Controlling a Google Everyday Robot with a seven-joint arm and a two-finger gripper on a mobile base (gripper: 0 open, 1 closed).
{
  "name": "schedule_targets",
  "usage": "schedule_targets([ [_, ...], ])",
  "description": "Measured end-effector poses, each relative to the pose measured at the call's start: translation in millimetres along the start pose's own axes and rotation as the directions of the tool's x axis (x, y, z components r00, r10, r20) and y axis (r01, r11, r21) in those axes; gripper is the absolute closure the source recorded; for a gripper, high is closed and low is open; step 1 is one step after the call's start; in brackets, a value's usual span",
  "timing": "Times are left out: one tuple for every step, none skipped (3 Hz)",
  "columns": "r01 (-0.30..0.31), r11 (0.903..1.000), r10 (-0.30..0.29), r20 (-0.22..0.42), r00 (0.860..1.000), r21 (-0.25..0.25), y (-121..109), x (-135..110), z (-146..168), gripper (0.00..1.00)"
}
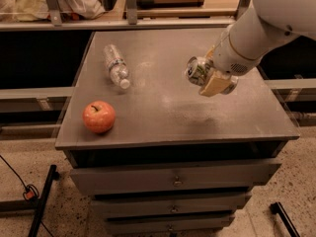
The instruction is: Knock 7up can over
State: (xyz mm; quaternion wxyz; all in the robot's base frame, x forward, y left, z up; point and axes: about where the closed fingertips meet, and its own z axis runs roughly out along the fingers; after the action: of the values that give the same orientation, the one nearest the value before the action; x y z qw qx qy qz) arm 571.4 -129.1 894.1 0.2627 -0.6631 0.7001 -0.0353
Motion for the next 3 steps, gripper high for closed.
schedule_targets([
  [0.063, 0.998, -0.064, -0.158, 0.985, -0.009, 3.7, 11.4, 9.5, 1.0],
  [0.104, 0.9932, -0.114, -0.267, 0.957, -0.053, -1.1, 25.6, 20.4, 1.0],
  [0.141, 0.9713, -0.193, -0.292, 0.937, -0.192, -7.9, 29.6, 39.7, 0.82],
])
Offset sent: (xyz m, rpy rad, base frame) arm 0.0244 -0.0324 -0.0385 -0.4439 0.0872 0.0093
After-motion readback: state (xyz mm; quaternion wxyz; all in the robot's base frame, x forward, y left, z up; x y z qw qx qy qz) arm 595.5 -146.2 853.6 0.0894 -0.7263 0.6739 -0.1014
